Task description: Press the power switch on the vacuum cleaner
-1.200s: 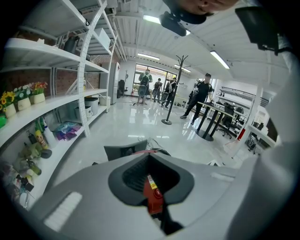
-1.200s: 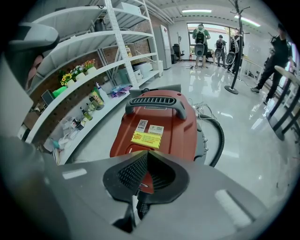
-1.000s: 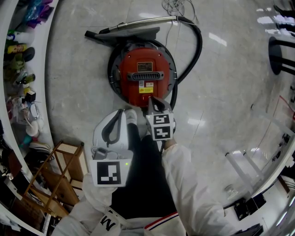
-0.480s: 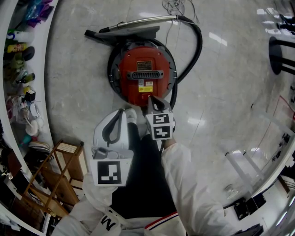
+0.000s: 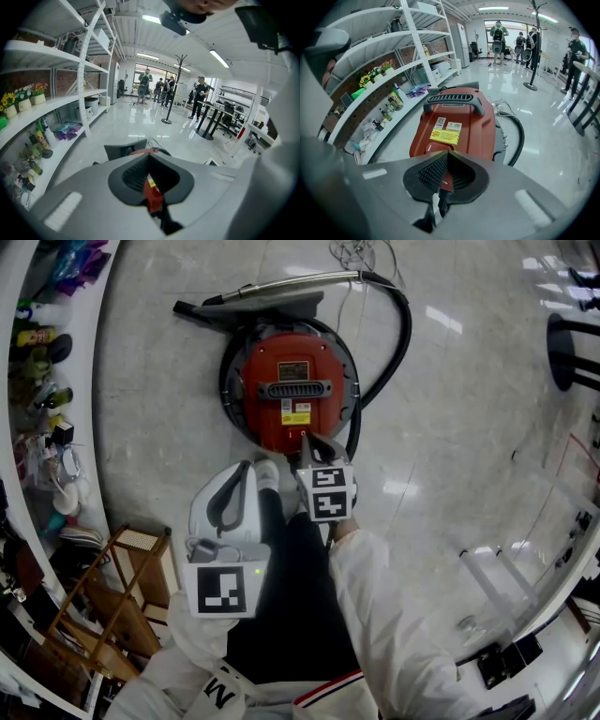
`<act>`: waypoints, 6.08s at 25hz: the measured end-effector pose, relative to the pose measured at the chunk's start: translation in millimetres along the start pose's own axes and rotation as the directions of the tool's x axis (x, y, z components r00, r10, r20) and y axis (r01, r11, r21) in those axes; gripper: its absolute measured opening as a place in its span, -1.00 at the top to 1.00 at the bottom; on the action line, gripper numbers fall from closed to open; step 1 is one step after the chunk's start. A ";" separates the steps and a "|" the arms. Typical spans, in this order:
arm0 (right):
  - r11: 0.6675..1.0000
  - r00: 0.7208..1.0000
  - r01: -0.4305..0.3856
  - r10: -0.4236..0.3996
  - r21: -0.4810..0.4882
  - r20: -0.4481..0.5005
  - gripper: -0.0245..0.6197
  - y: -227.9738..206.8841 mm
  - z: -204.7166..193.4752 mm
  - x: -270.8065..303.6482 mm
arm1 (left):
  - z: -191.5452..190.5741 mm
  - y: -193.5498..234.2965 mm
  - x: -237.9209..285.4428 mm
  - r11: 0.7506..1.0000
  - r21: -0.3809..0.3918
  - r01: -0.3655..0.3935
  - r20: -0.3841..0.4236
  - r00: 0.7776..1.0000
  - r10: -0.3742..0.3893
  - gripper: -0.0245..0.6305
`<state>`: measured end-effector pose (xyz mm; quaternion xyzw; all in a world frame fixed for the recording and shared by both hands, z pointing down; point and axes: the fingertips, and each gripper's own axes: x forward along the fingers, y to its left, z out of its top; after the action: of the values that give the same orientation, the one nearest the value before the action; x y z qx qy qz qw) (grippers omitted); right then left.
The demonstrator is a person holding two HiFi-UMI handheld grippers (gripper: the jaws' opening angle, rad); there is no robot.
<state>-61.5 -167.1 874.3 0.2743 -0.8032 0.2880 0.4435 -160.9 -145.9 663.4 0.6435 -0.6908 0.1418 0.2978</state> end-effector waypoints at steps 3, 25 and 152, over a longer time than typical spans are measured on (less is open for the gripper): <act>1.000 1.000 0.000 0.000 -0.001 0.000 0.92 -0.2 -1.5 -4.1 | 0.3 -1.5 -2.6 1.000 0.001 -0.002 0.002 1.000 0.002 0.93; 0.999 0.992 0.046 -0.046 -0.002 0.117 0.92 -21.8 23.7 -120.1 | 18.9 -35.2 -64.5 0.994 0.101 -0.047 0.021 0.999 0.045 0.93; 0.996 0.753 0.088 -0.051 -0.023 0.656 0.92 136.9 61.6 -505.3 | 120.3 -77.1 -309.0 0.951 0.307 -0.020 0.397 0.911 -0.109 0.93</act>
<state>39.5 -23.5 377.3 0.3754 -0.9040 0.1363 0.1526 -115.1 23.0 371.4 0.7126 -0.6926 0.1016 0.0468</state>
